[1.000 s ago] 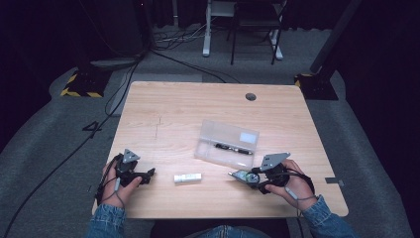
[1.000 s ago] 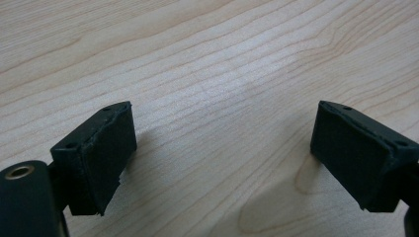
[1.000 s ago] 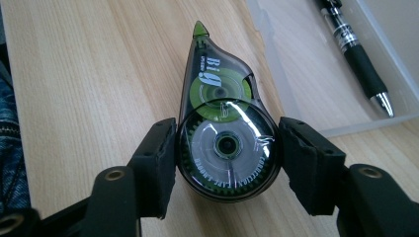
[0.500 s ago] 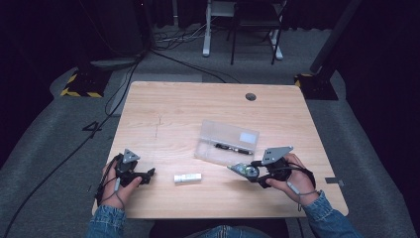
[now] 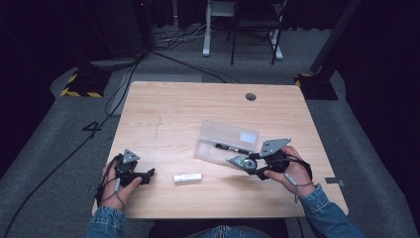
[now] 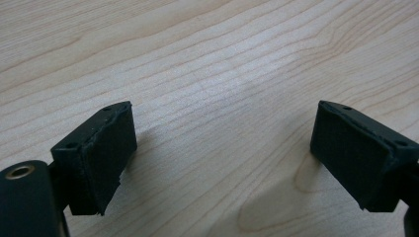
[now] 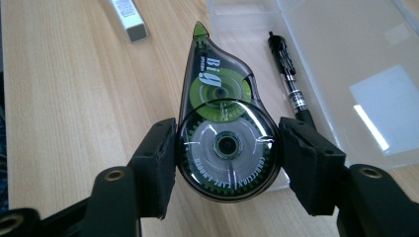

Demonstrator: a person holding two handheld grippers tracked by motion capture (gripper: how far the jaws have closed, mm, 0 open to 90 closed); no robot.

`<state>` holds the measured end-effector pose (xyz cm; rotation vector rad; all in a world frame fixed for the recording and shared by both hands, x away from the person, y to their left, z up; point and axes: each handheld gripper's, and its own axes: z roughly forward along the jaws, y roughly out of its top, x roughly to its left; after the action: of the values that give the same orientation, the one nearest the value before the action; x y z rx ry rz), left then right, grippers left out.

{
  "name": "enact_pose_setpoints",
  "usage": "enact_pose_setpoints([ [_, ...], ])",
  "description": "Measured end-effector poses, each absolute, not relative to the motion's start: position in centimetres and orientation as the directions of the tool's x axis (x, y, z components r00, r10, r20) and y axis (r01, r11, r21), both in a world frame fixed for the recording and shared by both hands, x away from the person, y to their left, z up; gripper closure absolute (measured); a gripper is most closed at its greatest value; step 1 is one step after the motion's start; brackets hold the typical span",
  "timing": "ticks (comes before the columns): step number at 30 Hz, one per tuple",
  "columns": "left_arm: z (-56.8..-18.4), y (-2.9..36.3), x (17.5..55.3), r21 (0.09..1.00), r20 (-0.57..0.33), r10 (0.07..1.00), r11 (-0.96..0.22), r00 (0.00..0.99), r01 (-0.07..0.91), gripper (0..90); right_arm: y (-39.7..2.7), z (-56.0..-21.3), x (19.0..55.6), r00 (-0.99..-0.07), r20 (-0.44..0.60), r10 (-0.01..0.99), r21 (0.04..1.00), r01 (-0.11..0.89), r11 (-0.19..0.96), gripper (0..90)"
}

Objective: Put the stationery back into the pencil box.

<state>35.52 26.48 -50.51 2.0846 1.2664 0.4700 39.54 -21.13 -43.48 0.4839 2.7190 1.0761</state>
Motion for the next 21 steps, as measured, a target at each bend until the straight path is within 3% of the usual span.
enact_pose_setpoints([
  [21, -50.5, 26.5, 35.5, 0.686, -0.028, 0.882, -0.325, 0.47, 0.651, 10.8, -20.9, -45.4, 43.3, -0.935, -0.013, 0.353, 0.663, 0.257, 0.703, 42.2],
])
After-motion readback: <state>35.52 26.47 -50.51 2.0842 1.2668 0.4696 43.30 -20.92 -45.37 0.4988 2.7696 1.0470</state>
